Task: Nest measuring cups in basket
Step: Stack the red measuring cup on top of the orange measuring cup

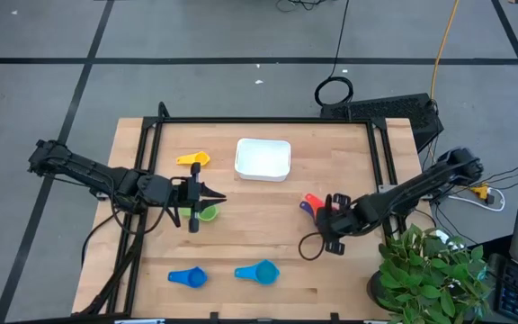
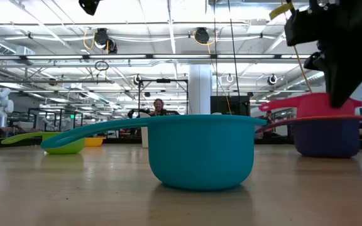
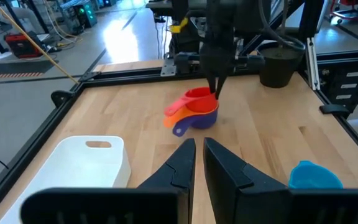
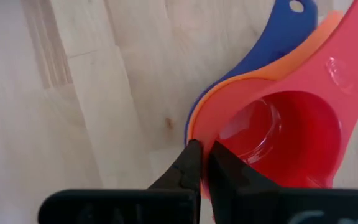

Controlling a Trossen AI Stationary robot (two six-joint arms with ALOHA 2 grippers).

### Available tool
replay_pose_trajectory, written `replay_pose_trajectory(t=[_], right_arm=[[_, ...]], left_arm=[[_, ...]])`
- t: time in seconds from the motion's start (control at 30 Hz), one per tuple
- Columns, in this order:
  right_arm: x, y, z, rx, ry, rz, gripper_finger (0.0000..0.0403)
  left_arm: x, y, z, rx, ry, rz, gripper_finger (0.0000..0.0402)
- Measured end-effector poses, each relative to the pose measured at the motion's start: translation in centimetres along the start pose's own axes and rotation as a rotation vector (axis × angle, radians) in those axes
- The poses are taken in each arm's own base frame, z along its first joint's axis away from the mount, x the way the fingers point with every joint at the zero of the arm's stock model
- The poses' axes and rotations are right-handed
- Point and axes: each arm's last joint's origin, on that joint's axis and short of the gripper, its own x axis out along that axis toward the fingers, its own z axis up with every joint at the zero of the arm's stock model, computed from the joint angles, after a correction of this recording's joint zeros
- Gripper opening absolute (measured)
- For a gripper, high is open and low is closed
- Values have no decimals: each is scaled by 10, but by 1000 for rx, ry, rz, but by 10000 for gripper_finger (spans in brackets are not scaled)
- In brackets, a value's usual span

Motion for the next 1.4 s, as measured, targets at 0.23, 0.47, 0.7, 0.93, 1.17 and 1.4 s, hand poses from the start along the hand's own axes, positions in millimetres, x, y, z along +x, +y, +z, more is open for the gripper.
replay_pose_trajectory(t=[0.23, 0.47, 0.7, 0.93, 1.17, 1.4], right_arm=[[4, 1, 0, 12, 25, -6, 7], [-5, 0, -1, 38, 4, 37, 67], [-17, -3, -3, 51, -27, 89, 141], [-40, -18, -4, 102, -179, 54, 150], [-78, -32, -18, 121, -420, 51, 133], [-94, -45, -23, 155, -534, 24, 130]], left_arm=[[0, 0, 0, 0, 0, 0, 37], [0, 0, 0, -2, 2, 0, 37], [0, 0, 0, -9, 2, 1, 37], [26, -8, -3, -12, -14, 6, 37], [72, -13, -18, 41, -16, -22, 37], [110, -10, -18, 52, 22, -58, 67]])
